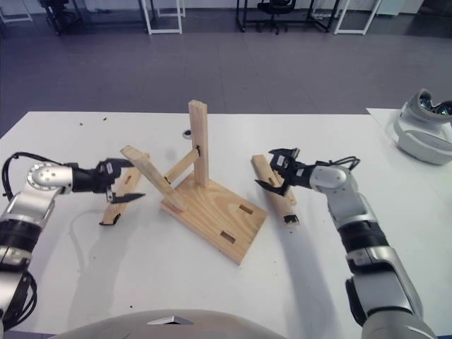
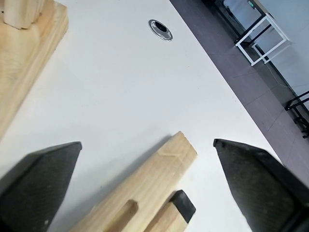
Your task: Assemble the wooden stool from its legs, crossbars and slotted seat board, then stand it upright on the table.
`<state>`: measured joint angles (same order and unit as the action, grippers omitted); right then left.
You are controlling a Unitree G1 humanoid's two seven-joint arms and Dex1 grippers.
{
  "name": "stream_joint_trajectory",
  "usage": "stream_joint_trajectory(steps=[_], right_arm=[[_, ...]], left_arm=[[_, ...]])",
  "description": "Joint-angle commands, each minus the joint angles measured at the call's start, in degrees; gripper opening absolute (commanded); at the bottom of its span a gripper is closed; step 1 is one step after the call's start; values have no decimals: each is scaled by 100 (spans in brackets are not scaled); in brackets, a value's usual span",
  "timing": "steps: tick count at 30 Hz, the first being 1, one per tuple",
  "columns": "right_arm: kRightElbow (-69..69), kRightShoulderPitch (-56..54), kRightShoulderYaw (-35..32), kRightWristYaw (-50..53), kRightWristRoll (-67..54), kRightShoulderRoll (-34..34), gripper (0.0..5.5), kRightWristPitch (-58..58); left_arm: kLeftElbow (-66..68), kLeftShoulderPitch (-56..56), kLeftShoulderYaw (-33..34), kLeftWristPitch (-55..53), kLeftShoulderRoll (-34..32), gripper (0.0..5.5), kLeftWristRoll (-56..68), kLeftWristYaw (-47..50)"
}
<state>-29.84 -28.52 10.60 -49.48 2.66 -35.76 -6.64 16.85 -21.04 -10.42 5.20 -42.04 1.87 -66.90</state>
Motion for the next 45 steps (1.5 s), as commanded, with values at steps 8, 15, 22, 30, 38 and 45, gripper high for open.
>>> stream_joint_trajectory(steps=[8, 15, 22, 30, 38, 45], right_arm=[[-187, 429, 693, -677, 336, 342, 510, -1004], [724, 937, 374, 342, 388, 592, 510, -90], [1037, 1082, 682, 1119, 709, 1300, 510, 793], [1638, 1026, -670, 1758, 46, 942, 510, 1304], [1502, 1351, -2215, 1520, -1519, 662, 510, 3100], [1475, 1538, -2299, 1794, -1707, 843, 510, 3378]], left_arm=[[815, -435, -647, -401, 1764, 474, -823, 1878], [1675, -864, -485, 64, 2016, 474, -881, 2397], [1691, -739, -408, -16, 2129, 474, -839, 2473], [1314, -743, 45, -129, 1745, 474, -654, 2565], [-836, 401, 507, -1050, 1213, 474, -293, 2484], [-1250, 586, 643, -1519, 1214, 474, -191, 2630]])
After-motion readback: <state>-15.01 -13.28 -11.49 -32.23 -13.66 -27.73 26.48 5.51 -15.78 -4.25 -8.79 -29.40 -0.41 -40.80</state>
